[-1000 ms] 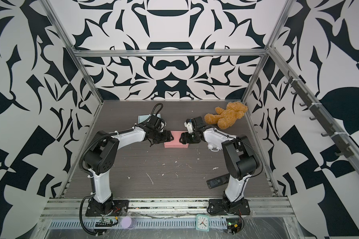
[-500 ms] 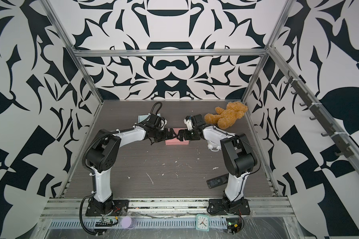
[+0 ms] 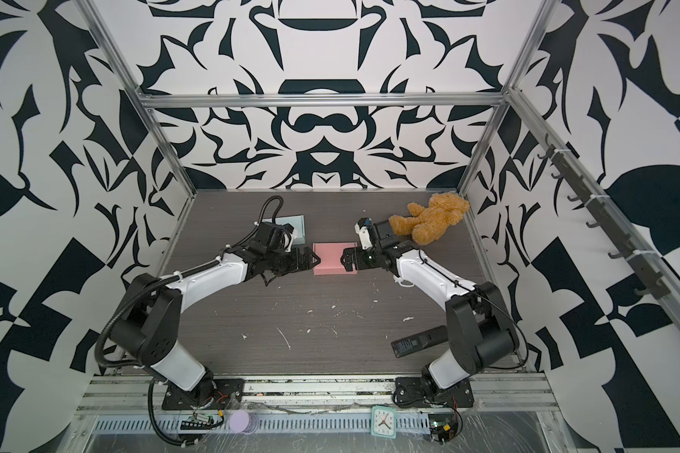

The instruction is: Fold the paper box

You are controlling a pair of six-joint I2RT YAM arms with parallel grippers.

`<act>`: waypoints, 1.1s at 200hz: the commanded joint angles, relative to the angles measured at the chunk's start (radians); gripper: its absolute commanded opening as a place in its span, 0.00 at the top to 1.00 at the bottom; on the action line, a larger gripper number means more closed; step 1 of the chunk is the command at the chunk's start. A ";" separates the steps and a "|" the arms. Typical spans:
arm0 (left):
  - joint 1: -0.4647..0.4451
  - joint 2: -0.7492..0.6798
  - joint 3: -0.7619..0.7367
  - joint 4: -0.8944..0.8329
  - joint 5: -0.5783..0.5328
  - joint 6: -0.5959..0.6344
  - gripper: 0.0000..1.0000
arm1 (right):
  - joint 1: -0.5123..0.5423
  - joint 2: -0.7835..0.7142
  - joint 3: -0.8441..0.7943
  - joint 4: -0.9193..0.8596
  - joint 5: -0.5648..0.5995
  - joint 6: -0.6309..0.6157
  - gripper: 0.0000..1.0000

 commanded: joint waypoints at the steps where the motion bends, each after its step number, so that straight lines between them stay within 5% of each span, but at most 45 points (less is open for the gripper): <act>1: 0.002 -0.104 -0.056 -0.050 -0.019 0.013 0.01 | 0.065 -0.057 -0.033 -0.050 0.071 -0.001 0.01; 94: -0.001 -0.394 -0.243 -0.125 -0.049 -0.021 0.01 | 0.210 0.009 -0.083 0.063 0.106 0.085 0.02; 220: 0.001 -0.456 -0.267 -0.180 -0.124 0.001 0.01 | 0.211 0.264 0.064 0.152 0.132 0.048 0.03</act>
